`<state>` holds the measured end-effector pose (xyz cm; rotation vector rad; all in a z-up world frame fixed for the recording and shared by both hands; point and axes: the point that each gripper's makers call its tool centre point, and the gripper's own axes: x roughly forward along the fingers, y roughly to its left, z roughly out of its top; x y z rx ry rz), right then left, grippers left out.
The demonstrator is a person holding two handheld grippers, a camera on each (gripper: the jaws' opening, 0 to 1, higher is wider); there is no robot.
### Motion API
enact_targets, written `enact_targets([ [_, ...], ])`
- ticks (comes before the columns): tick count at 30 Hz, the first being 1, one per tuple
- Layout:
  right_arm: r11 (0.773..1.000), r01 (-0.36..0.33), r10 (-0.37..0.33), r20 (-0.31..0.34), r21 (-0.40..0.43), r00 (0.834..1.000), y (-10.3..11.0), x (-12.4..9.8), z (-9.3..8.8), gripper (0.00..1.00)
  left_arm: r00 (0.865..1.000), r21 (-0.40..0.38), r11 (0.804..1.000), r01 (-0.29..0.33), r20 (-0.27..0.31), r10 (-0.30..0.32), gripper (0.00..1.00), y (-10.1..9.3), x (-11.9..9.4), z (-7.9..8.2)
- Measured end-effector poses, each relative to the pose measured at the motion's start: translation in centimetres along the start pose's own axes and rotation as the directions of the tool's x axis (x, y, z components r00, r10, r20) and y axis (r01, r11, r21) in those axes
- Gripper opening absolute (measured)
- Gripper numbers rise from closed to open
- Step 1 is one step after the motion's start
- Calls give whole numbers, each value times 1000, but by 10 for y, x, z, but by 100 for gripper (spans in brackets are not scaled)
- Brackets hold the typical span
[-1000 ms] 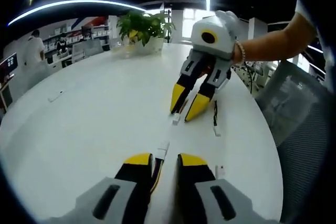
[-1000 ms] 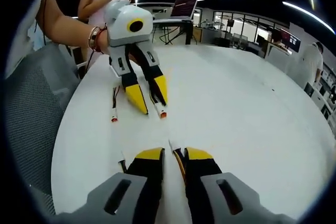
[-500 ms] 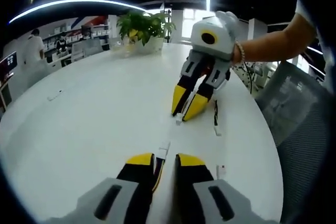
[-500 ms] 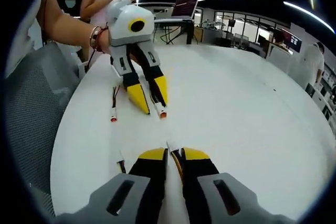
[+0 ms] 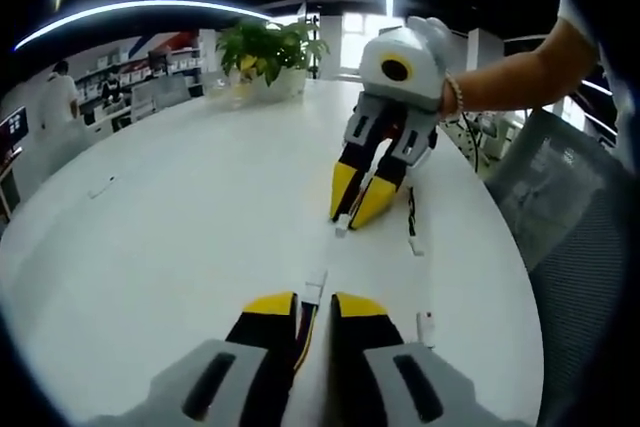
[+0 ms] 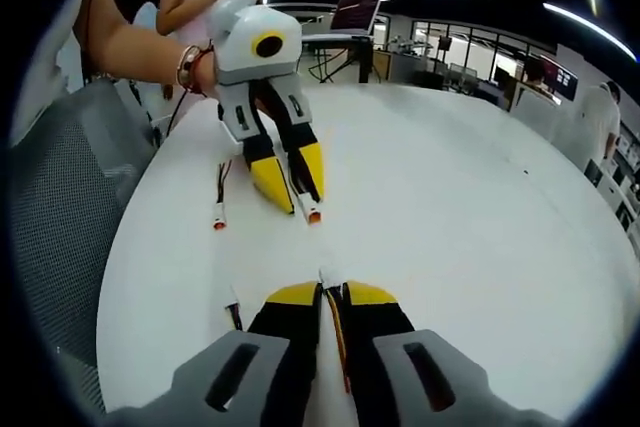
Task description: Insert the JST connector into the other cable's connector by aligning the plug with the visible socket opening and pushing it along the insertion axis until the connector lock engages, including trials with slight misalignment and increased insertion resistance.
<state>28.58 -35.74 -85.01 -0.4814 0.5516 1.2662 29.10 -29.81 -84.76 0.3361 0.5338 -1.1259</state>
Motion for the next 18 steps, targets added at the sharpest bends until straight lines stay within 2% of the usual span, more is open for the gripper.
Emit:
enact_targets([
  [7,1000,-8,8,10,-4,1000,0,-2,-1,5,1000,11,1000,21,-5,-21,1,-3,1,0],
  [15,1000,-20,20,17,-7,1000,0,-2,-2,4,999,26,999,30,-12,-30,1,-3,2,1],
  [18,1000,-27,27,19,-4,999,1,-2,-2,4,999,57,998,38,-14,-38,1,-5,2,2],
])
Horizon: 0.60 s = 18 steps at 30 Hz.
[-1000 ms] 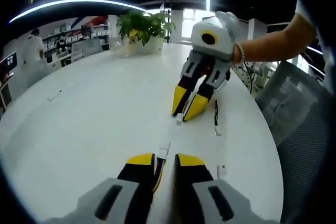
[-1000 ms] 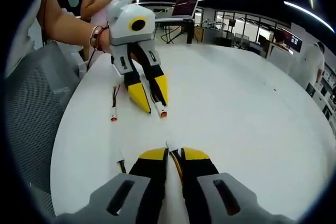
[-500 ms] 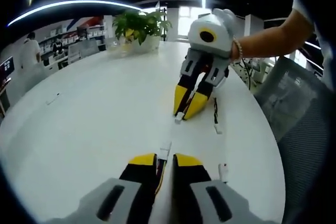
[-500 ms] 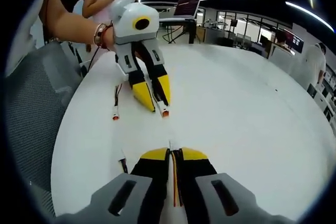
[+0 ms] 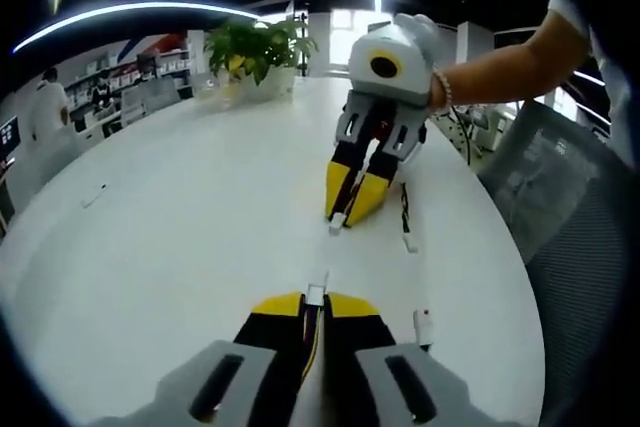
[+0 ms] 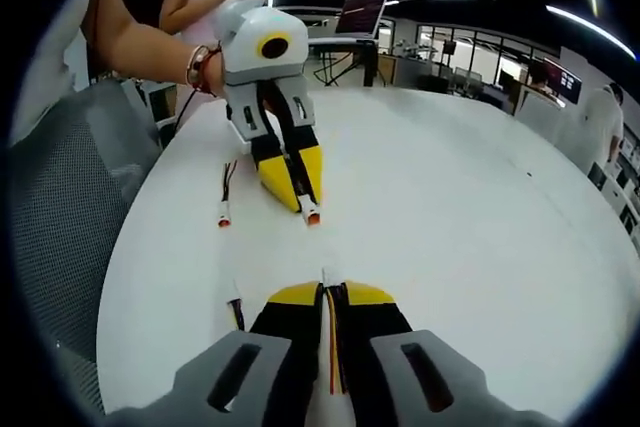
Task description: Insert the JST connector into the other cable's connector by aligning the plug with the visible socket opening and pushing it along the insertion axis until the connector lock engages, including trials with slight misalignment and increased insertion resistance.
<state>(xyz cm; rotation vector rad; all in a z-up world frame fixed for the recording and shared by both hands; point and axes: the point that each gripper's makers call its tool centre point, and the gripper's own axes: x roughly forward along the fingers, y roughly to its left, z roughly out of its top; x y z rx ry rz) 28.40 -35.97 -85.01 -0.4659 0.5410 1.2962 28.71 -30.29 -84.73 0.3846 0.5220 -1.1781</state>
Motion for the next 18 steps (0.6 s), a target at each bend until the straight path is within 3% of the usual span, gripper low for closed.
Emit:
enact_targets([
  [18,1000,5,-5,-7,-21,1000,2,-4,6,4,1000,48,999,10,-13,-9,0,-1,-7,3],
])
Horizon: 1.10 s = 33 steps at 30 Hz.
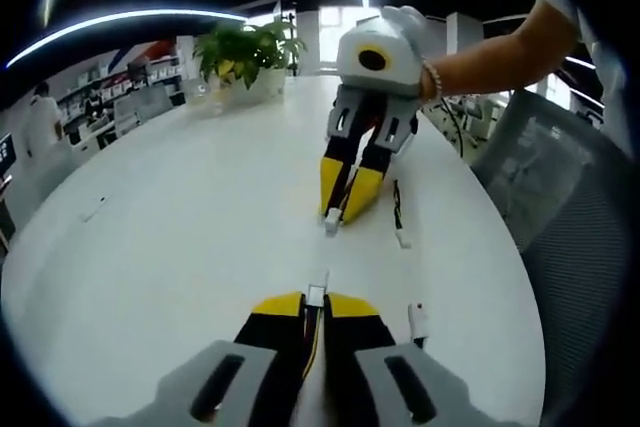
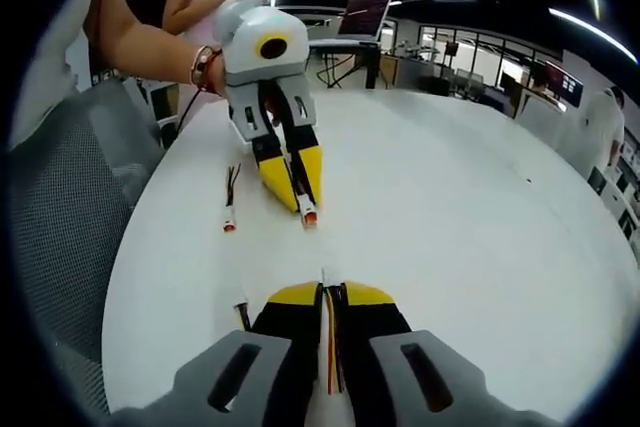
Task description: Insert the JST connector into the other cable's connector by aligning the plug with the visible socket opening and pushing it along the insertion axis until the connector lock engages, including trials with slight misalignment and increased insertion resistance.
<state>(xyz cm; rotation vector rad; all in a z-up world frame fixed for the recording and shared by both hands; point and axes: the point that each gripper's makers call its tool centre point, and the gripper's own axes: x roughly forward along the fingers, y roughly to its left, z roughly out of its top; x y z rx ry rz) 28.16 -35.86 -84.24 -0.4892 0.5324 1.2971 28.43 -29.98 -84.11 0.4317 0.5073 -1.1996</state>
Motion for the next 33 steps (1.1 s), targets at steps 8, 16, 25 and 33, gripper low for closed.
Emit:
enact_targets([
  [8,1000,-13,13,-12,-26,1000,5,1,7,3,1000,40,999,8,-17,-7,0,-3,1,4],
  [16,999,-24,23,-11,-48,1000,8,4,13,3,999,70,997,21,-25,-19,0,-7,2,9],
  [25,998,-30,29,-8,-59,1000,9,6,18,3,999,80,997,21,-26,-19,0,-7,2,12],
  [33,997,-41,40,-7,-69,999,11,9,21,3,999,90,996,26,-26,-23,0,-9,4,14],
])
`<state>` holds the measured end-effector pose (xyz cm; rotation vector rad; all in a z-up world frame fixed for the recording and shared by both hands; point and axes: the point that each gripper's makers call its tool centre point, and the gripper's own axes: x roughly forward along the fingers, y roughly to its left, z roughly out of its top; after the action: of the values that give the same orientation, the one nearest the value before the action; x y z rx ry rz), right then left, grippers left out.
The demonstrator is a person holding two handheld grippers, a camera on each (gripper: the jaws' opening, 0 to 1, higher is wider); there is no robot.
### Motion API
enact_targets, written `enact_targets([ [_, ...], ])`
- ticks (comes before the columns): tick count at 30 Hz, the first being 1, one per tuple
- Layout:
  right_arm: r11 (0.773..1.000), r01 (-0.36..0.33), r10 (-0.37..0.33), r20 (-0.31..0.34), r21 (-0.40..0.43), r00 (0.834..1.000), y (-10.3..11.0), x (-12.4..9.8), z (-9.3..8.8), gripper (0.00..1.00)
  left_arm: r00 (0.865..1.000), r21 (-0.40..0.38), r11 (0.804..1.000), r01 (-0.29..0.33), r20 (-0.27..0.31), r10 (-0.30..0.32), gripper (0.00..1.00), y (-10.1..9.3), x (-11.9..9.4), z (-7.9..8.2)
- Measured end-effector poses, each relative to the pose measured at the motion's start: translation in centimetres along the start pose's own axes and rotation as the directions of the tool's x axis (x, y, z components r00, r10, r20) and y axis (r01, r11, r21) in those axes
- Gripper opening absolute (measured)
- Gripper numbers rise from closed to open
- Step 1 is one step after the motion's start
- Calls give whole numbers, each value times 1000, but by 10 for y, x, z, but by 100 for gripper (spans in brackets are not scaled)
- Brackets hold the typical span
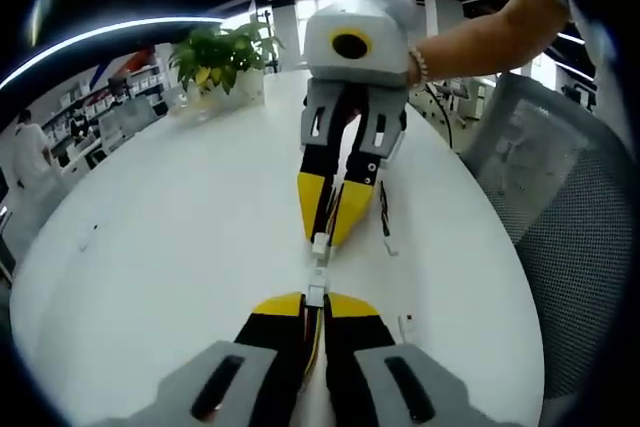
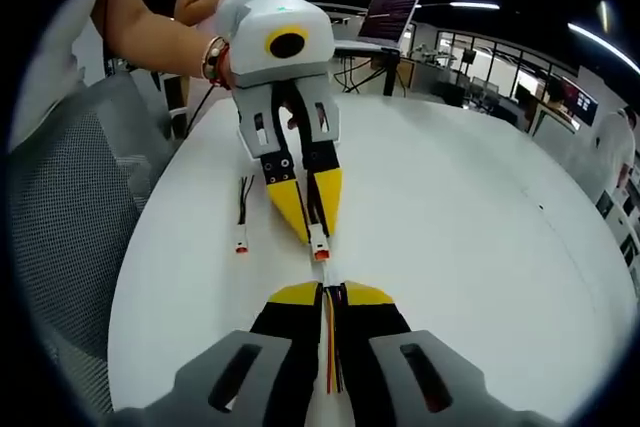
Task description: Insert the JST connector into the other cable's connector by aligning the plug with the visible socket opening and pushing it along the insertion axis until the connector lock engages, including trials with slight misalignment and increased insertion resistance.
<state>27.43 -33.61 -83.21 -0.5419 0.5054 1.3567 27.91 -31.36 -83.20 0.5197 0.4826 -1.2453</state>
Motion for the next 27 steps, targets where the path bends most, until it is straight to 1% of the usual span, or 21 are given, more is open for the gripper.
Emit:
enact_targets([
  [15,1000,-14,14,7,-10,1000,4,4,6,3,1000,4,1000,8,-1,-8,0,-2,1,2],
  [27,1000,-7,6,-3,-19,1000,3,5,6,3,1000,-21,1000,0,4,0,0,1,2,1],
])
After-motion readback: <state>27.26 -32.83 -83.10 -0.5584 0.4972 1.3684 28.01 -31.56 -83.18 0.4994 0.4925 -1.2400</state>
